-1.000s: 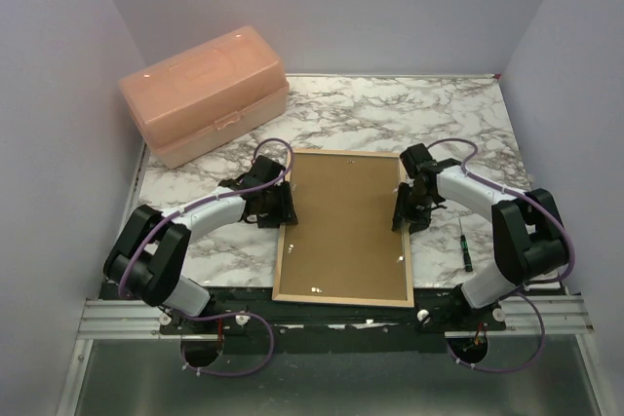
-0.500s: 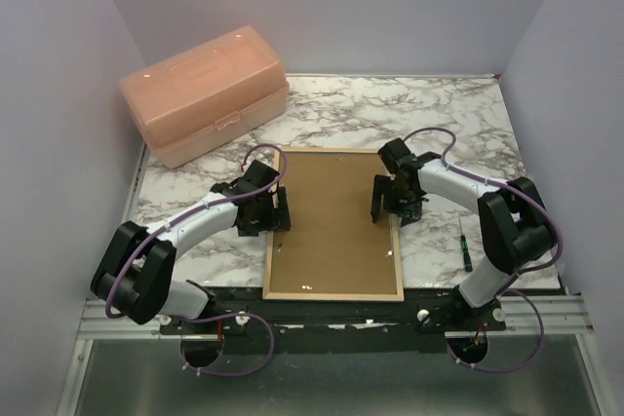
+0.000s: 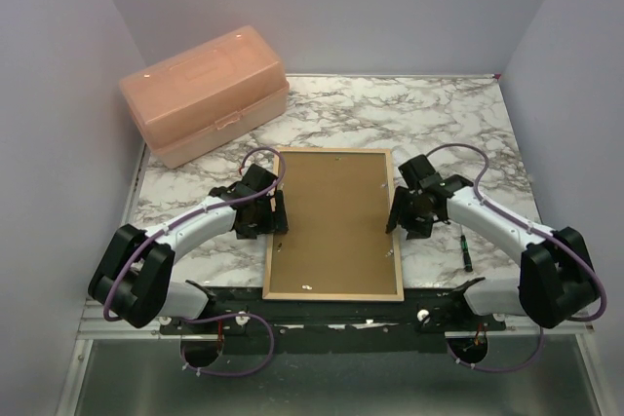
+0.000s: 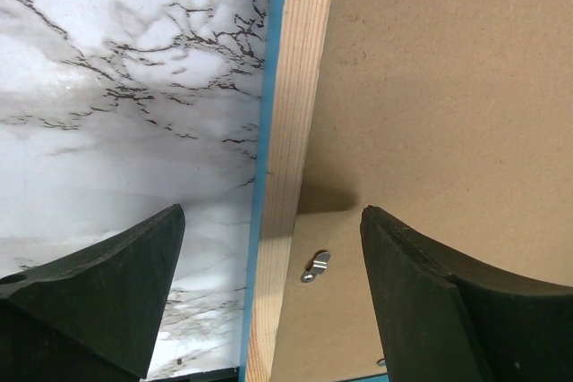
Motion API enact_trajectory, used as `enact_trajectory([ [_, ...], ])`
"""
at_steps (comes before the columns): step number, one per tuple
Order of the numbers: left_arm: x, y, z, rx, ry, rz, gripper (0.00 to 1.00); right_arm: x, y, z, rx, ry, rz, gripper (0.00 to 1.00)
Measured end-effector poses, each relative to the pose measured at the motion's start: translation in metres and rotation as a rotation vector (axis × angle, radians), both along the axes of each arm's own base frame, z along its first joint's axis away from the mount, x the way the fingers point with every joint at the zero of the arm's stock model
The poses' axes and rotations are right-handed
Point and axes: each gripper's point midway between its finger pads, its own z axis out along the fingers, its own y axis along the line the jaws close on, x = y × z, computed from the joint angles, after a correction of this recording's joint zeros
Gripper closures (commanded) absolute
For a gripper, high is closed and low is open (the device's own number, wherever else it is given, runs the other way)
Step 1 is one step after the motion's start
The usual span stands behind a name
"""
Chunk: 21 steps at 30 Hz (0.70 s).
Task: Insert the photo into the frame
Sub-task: Install the photo frame at the center of the board.
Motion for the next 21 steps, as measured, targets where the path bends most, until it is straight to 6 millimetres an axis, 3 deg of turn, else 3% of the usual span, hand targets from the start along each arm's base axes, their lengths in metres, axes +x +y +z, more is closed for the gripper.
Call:
enact_trajectory([
  [2, 0.0, 0.0, 0.0, 0.0, 0.0, 0.0, 0.2, -0.008, 0.0, 0.001, 0.018, 0.008, -0.012, 0.5],
  [10, 0.0, 0.0, 0.0, -0.003, -0.002, -0.003, 0.21, -0.036, -0.002, -0.012, 0.039, 0.092, -0.021, 0.51],
  [21, 0.003, -0.002, -0.001, 0.002, 0.0, -0.019, 0.21, -0.047, 0.003, -0.025, 0.02, 0.149, -0.001, 0.62],
])
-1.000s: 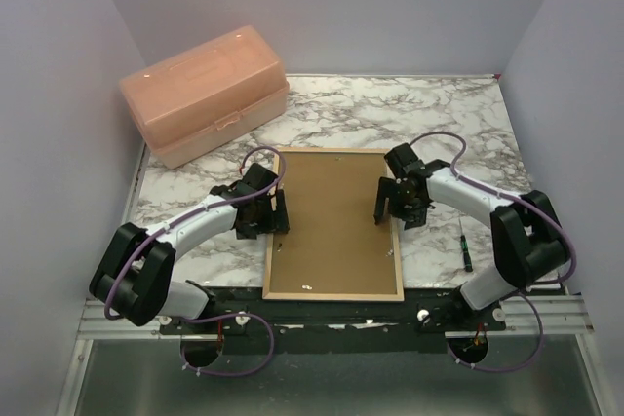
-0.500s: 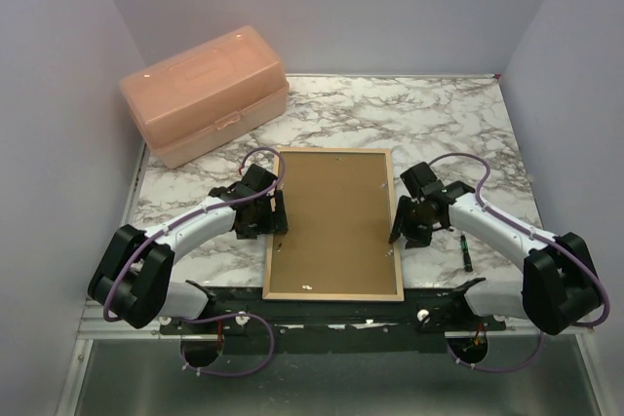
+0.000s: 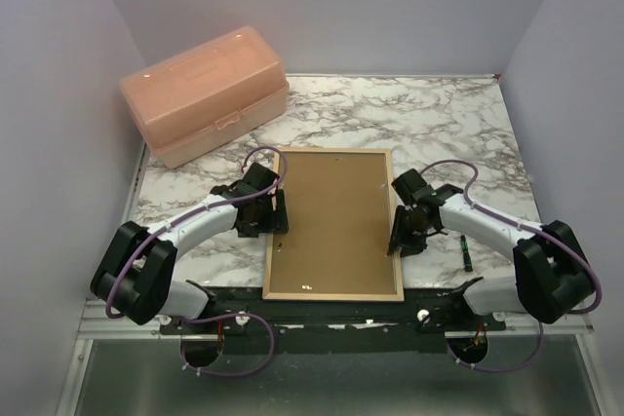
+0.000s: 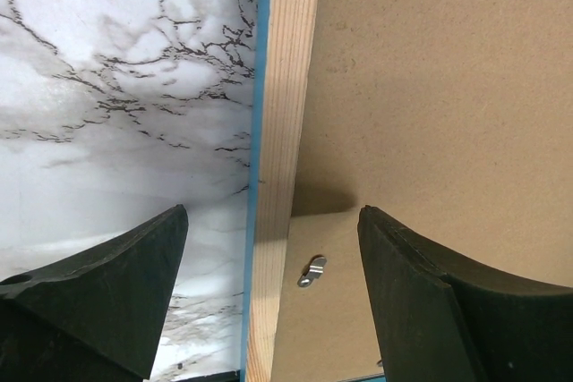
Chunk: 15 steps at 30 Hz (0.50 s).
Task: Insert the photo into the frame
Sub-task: Install the photo frame at the center of the board.
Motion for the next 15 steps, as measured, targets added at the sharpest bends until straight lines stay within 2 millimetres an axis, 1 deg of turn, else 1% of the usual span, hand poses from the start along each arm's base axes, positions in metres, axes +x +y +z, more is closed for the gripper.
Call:
enact_trajectory([
  [1, 0.0, 0.0, 0.0, -0.001, 0.001, -0.001, 0.21, -0.001, 0.003, 0.0, -0.002, 0.002, 0.009, 0.67],
  [2, 0.0, -0.001, 0.0, -0.001, 0.001, -0.001, 0.21, -0.001, 0.005, -0.001, -0.01, 0.002, 0.02, 0.69],
  [6, 0.0, -0.001, 0.0, -0.002, 0.002, -0.005, 0.21, -0.001, 0.011, -0.002, -0.056, 0.01, 0.052, 0.71],
  [10, 0.001, -0.002, 0.0, -0.004, 0.002, -0.007, 0.22, -0.001, 0.016, -0.003, -0.11, 0.02, 0.078, 0.79],
  [12, 0.003, -0.004, 0.0, -0.012, -0.004, -0.009, 0.22, 0.0, 0.016, -0.003, -0.128, 0.02, 0.078, 0.8],
  [13, 0.005, -0.005, 0.0, -0.017, -0.008, -0.01, 0.22, -0.001, 0.016, -0.003, -0.131, 0.019, 0.078, 0.82],
  [15, 0.007, -0.007, 0.001, -0.025, -0.015, -0.011, 0.23, -0.001, 0.016, -0.003, -0.134, 0.015, 0.079, 0.9],
])
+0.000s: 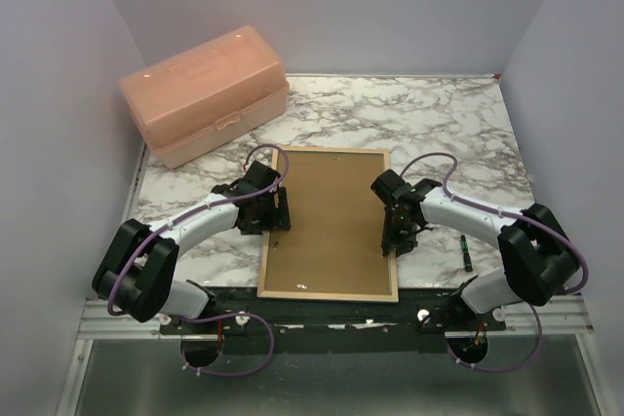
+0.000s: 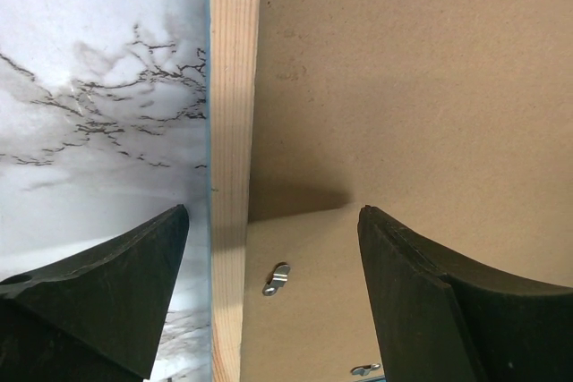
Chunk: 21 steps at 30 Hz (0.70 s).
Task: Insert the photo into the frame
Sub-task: Install the photo frame at the center of the board.
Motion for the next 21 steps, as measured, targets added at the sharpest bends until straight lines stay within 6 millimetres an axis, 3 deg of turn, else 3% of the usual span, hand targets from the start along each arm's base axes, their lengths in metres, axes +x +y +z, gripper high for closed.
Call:
enact_trajectory([
  [2, 0.001, -0.0011, 0.0004, -0.005, -0.004, -0.001, 0.23, -0.0001, 0.0001, 0.0001, 0.0, -0.002, 0.0, 0.97],
  [6, 0.0026, -0.0026, 0.001, -0.011, -0.01, -0.002, 0.24, -0.0002, -0.0003, 0.0003, 0.0, -0.005, -0.006, 0.95],
  [7, 0.0025, -0.0026, 0.0009, -0.012, -0.009, -0.002, 0.24, -0.0003, -0.0004, 0.0004, 0.002, -0.008, -0.008, 0.91],
  [11, 0.0025, -0.0025, 0.0009, -0.012, -0.009, -0.002, 0.24, -0.0003, 0.0006, 0.0018, 0.017, -0.026, -0.006, 0.6],
  [13, 0.0025, -0.0025, 0.0009, -0.012, -0.009, -0.002, 0.24, 0.0001, 0.0019, 0.0027, 0.029, -0.039, -0.011, 0.53],
  [17, 0.0023, -0.0022, 0.0006, -0.011, -0.009, -0.001, 0.24, 0.0044, 0.0065, 0.0023, 0.051, -0.065, -0.028, 0.52],
  [21, 0.0021, -0.002, 0.0007, -0.014, -0.013, -0.001, 0.24, 0.0051, 0.0065, 0.0012, 0.054, -0.073, -0.045, 0.59],
])
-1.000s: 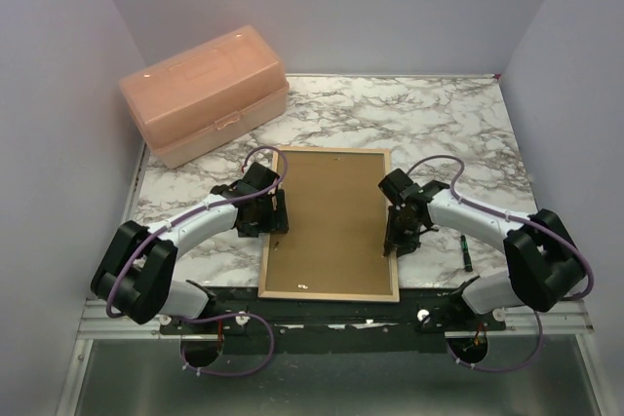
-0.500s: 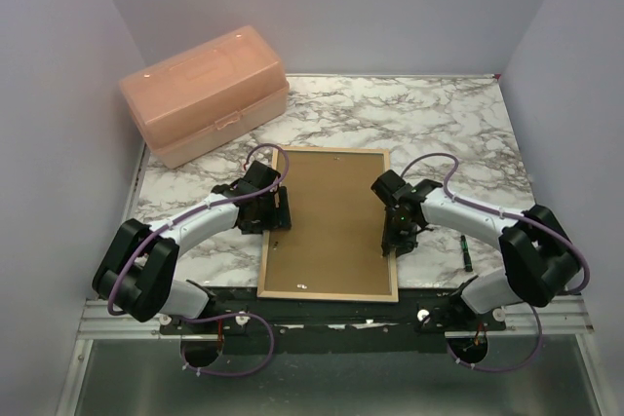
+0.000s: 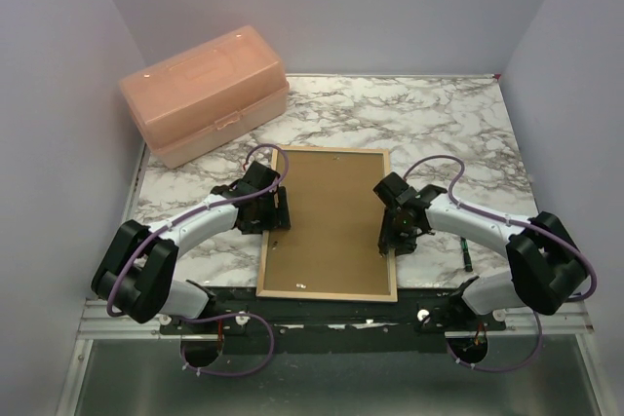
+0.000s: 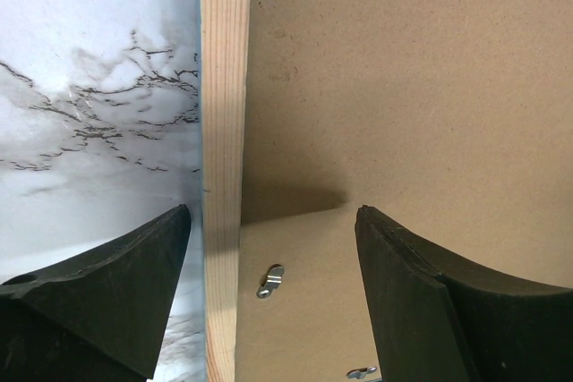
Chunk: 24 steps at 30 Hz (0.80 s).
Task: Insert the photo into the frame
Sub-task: Install the photo frame at the center of the board.
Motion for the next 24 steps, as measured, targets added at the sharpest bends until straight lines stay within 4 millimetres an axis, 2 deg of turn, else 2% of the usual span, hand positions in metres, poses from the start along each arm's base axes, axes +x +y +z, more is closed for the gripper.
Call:
enact_trajectory([
  [2, -0.0001, 0.0001, 0.0001, -0.001, -0.002, 0.0, 0.25, 0.0002, -0.0005, -0.0005, -0.002, -0.002, -0.01, 0.64],
  [6, 0.0, 0.0001, 0.0, -0.002, -0.004, 0.0, 0.25, 0.0007, -0.0016, -0.0009, -0.008, -0.003, -0.025, 0.85],
  [11, -0.0001, 0.0, 0.0, -0.002, -0.004, 0.0, 0.25, 0.0015, -0.0039, -0.0002, -0.019, -0.006, -0.033, 0.99],
  [24, 0.0, -0.0006, 0.0001, -0.007, -0.003, -0.001, 0.27, 0.0037, -0.0074, 0.0019, -0.055, -0.028, 0.006, 0.99],
])
